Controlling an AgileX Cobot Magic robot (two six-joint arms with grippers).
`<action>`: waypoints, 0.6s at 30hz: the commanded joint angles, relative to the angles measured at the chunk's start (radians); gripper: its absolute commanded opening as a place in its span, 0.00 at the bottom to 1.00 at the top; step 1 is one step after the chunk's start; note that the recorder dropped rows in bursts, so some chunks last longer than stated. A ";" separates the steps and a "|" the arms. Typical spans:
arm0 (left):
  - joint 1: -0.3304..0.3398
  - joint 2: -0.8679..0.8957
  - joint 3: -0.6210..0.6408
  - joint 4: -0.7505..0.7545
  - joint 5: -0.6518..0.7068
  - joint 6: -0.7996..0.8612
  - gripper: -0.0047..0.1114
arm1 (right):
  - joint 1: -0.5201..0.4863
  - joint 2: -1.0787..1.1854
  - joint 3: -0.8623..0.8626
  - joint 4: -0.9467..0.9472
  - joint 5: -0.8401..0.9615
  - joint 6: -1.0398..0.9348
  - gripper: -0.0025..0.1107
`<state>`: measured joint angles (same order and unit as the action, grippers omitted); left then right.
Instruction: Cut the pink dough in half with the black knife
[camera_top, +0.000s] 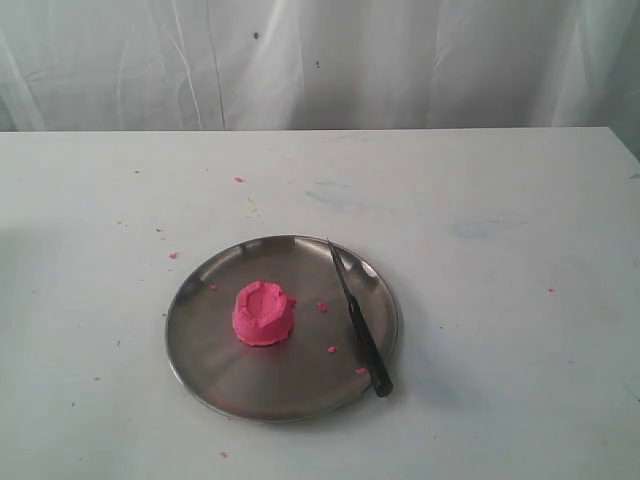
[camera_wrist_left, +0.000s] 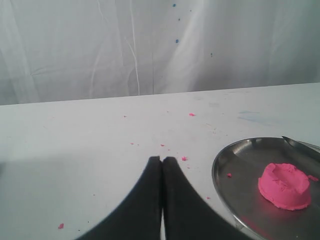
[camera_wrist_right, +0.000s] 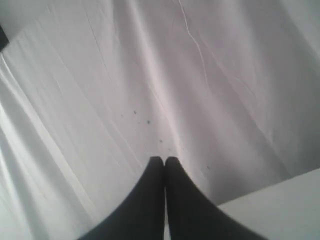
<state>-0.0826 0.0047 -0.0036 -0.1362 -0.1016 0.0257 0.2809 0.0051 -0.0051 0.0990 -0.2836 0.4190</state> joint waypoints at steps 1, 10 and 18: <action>0.000 -0.005 0.004 -0.007 -0.003 0.000 0.04 | -0.005 -0.005 0.005 -0.009 -0.124 0.146 0.02; 0.000 -0.005 0.004 -0.007 -0.003 0.000 0.04 | -0.001 -0.005 -0.175 -0.425 -0.077 0.393 0.02; 0.000 -0.005 0.004 -0.007 -0.003 0.000 0.04 | -0.001 0.179 -0.420 -0.870 0.069 0.739 0.02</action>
<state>-0.0826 0.0047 -0.0036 -0.1362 -0.1016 0.0257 0.2809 0.1158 -0.3640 -0.5836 -0.2363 1.0130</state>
